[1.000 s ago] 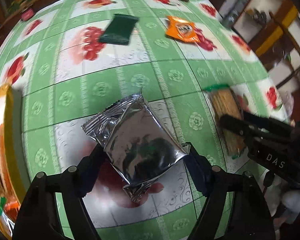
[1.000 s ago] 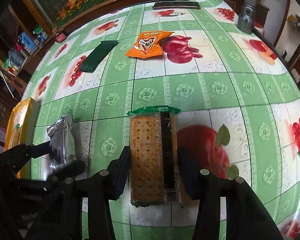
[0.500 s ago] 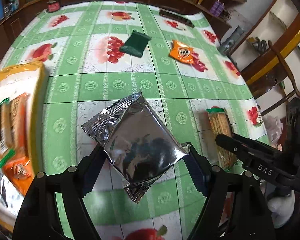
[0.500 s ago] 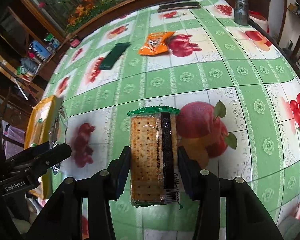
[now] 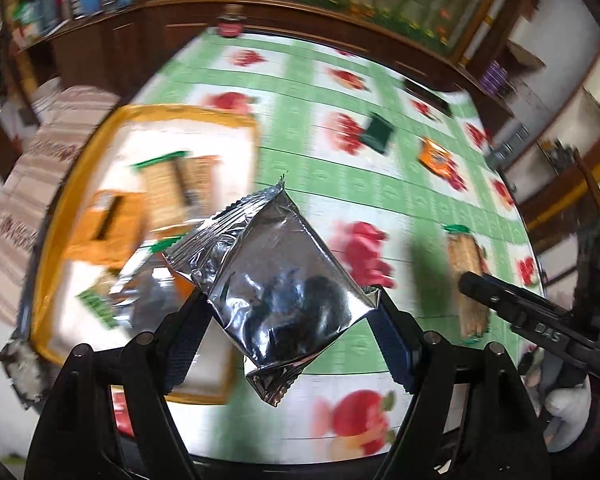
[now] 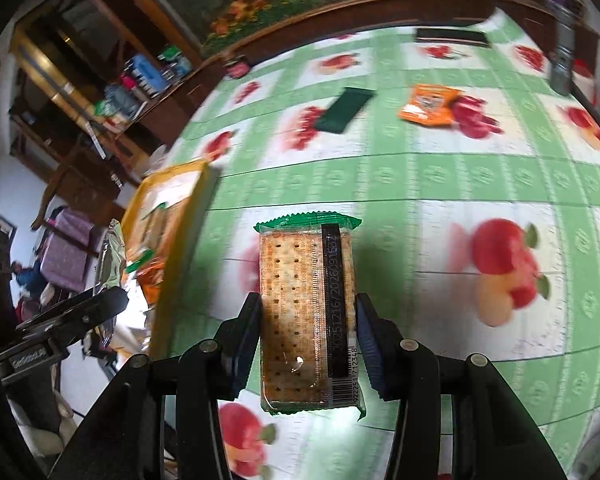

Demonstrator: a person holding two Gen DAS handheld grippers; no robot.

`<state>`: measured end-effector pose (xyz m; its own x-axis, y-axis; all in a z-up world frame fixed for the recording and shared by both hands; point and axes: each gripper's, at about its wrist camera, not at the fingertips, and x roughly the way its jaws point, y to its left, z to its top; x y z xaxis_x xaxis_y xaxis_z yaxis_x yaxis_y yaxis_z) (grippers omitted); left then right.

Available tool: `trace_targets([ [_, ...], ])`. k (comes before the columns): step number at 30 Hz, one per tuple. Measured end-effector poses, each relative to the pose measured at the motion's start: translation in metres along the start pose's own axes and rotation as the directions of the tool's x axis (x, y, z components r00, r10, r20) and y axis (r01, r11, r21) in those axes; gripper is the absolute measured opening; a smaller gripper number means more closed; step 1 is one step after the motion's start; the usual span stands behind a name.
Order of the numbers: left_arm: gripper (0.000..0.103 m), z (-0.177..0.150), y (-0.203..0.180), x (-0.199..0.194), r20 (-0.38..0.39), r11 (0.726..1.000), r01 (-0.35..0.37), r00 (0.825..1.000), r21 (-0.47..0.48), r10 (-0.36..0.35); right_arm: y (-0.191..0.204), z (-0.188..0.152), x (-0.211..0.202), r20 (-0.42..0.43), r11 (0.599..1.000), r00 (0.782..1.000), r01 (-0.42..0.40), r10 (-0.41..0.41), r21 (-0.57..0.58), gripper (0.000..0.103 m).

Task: Organize snacks
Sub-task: 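Carry the cracker pack and silver foil bag over the tray with both grippers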

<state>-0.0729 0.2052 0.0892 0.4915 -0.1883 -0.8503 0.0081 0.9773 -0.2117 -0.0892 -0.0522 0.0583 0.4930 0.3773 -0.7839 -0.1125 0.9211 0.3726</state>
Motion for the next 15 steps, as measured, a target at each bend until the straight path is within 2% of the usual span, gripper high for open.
trace_targets([
  [8,0.078,0.015,0.081,0.001,0.007,0.995,-0.063,0.998,-0.072,0.064,0.07,0.025,0.032,-0.027,0.996,0.999,-0.048,0.046,-0.078,0.047],
  [15,0.078,0.036,0.129,0.033,-0.057,0.997,-0.034,0.998,-0.063,0.03,0.154,0.044,0.098,-0.098,0.985,0.993,-0.079,0.064,-0.152,0.047],
])
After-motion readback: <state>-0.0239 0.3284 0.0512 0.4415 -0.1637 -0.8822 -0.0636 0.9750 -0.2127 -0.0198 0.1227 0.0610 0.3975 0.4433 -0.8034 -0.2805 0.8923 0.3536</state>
